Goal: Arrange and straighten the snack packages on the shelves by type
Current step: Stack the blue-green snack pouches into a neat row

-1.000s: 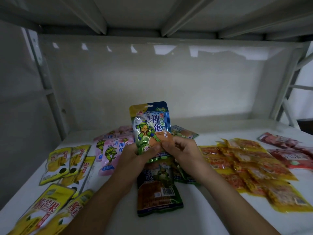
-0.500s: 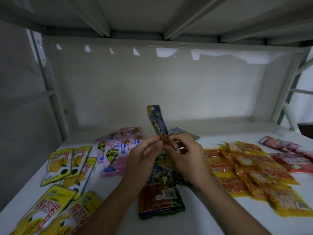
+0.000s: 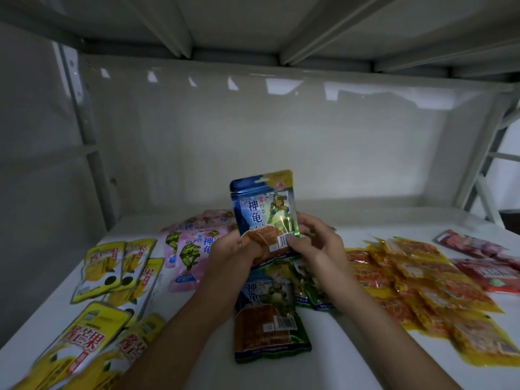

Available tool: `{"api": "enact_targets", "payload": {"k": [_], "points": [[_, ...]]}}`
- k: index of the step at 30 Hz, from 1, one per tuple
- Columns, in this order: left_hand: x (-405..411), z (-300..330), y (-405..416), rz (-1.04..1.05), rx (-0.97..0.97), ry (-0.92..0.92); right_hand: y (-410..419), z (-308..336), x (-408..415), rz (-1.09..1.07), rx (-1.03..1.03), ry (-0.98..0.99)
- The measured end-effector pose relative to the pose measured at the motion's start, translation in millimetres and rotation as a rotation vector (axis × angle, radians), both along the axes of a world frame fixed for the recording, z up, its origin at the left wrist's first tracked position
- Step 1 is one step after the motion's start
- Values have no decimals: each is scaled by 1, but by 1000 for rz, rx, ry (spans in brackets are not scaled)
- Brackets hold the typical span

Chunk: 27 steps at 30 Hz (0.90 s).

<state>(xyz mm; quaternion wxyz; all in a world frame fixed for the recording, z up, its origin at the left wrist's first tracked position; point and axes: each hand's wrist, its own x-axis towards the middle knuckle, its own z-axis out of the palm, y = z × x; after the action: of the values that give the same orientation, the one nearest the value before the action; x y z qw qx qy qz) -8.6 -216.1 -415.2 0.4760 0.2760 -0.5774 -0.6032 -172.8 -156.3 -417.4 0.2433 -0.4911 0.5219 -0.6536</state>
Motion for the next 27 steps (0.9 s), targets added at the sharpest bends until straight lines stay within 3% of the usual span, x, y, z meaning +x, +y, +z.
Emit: {"api": "enact_targets", "payload": {"k": [4, 19, 27], "points": [[2, 1, 0, -33, -27, 25, 10, 7, 7, 227, 100, -25], [0, -5, 5, 32, -226, -93, 5, 1, 7, 96, -20, 144], [3, -9, -3, 60, -294, -169, 2, -1, 5, 167, 50, 49]]}}
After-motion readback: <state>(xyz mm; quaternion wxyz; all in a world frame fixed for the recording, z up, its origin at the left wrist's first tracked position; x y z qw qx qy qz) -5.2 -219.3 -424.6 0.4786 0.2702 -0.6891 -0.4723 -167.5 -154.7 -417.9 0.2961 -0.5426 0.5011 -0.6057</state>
